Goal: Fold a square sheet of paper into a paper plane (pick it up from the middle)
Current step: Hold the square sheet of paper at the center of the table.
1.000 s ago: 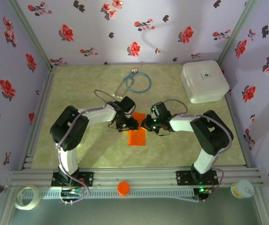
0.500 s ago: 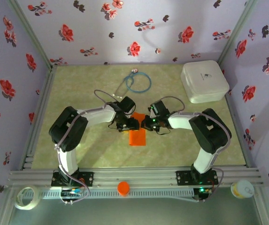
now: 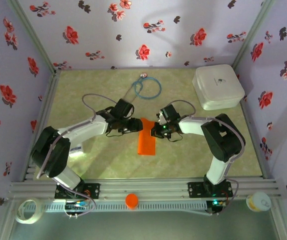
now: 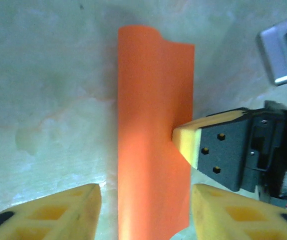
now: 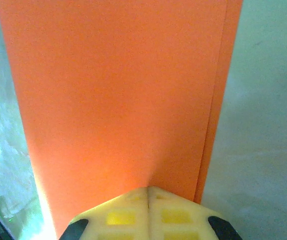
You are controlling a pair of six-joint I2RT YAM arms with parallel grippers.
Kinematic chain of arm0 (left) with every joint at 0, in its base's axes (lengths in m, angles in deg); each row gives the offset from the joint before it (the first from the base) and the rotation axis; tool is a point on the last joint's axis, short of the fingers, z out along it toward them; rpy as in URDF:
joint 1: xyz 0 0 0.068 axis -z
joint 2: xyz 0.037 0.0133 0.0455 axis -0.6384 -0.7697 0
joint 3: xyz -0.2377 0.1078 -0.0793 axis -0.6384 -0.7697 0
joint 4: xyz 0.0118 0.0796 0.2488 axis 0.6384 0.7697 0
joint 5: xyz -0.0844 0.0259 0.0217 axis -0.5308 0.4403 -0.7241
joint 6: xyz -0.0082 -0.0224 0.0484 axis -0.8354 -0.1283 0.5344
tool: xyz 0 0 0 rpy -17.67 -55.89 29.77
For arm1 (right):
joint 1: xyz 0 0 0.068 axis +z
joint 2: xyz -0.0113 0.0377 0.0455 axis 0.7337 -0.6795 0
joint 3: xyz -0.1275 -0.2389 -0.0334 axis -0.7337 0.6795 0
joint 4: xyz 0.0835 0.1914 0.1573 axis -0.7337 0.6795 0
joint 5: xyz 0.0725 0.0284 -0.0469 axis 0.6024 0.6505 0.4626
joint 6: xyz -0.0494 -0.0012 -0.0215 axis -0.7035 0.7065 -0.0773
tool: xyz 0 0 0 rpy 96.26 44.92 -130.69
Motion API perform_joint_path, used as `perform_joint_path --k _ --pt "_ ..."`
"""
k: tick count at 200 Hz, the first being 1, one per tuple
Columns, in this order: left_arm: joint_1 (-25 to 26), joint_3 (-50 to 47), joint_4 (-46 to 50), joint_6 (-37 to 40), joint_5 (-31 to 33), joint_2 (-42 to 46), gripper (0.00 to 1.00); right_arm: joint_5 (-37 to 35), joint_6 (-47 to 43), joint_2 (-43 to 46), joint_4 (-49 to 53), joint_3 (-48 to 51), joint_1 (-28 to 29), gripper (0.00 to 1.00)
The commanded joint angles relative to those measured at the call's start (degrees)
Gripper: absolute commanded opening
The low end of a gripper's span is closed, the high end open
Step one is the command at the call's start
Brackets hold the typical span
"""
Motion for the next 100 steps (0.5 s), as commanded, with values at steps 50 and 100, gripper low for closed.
perform_joint_path --k 50,100 --pt "-3.02 -2.69 -17.02 -2.34 -19.11 -6.65 0.17 -3.98 1.83 -3.35 2.63 3.17 -0.63 0.00" --pt "-2.88 -1.21 -7.28 -0.47 -8.28 -8.49 0.52 -2.95 2.50 -3.17 1.14 3.45 -0.57 0.00"
